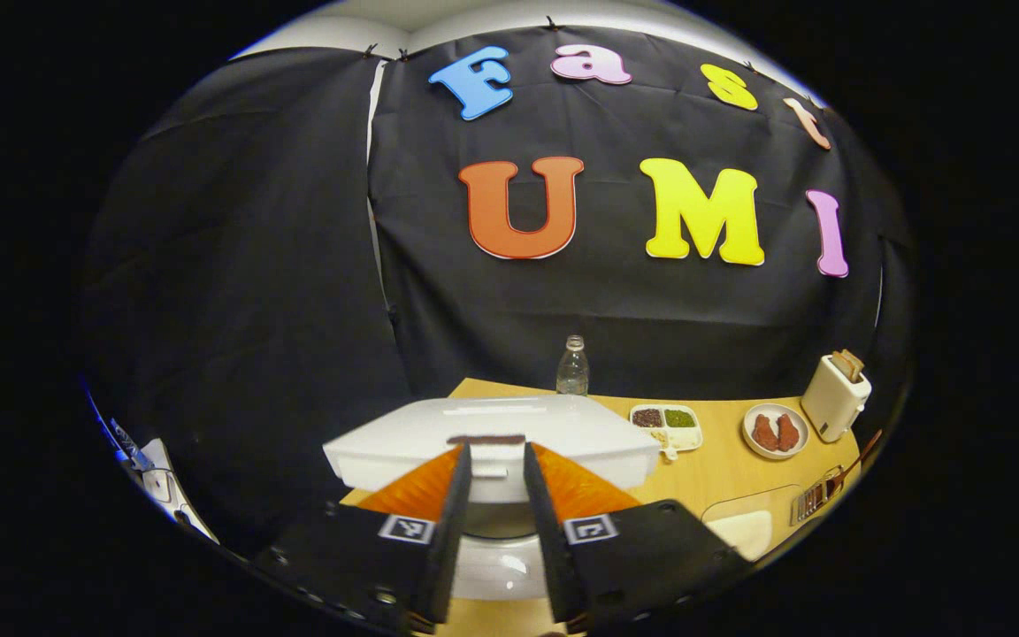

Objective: Close the left gripper, press the button to open the rice cooker; take a wooden spoon from the chopstick holder with the right hand, scoop a spoonful of rice and pour it into the rice cooker, then put the wooden spoon back into the chopstick holder.

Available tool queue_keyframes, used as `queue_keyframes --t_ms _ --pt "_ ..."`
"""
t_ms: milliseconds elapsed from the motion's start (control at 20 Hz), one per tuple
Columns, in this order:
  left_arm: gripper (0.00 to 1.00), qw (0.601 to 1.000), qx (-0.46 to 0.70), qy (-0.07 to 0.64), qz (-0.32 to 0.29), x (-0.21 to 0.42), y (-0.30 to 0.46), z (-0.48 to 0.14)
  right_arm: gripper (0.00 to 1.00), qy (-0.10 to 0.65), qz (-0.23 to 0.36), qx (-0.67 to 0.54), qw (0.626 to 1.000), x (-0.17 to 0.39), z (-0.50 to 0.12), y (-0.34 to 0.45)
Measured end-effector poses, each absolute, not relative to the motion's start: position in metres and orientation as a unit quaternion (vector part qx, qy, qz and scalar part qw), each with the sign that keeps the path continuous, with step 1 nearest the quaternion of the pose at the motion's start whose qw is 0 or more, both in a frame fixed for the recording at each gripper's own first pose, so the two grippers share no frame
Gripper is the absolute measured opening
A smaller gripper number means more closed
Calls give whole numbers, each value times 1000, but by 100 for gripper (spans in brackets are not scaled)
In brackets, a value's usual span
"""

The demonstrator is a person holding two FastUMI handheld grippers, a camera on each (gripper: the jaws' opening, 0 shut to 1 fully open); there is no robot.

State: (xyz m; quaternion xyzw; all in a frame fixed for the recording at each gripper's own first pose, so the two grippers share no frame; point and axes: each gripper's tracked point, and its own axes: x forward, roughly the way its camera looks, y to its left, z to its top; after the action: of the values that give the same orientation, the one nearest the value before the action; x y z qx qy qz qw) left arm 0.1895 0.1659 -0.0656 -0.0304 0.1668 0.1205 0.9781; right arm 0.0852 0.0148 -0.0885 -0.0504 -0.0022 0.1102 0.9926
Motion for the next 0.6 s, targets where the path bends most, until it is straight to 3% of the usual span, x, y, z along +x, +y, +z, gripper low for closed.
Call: queue_keyframes --t_ms 50,150,200,500,600 --pt "69 979 -39 165 112 187 158 -62 96 -2 108 -50 993 85 -88 14" --pt "90 981 -37 152 117 181 156 -53 100 1 108 -48 993 85 -90 13" --pt "96 981 -33 147 123 175 156 -50 100 3 107 -46 993 84 -91 12" --pt "98 985 -31 114 125 140 146 -35 96 19 94 -35 995 95 -103 1" --pt "98 987 -35 99 120 126 139 -32 100 31 89 -27 995 104 -112 -3"
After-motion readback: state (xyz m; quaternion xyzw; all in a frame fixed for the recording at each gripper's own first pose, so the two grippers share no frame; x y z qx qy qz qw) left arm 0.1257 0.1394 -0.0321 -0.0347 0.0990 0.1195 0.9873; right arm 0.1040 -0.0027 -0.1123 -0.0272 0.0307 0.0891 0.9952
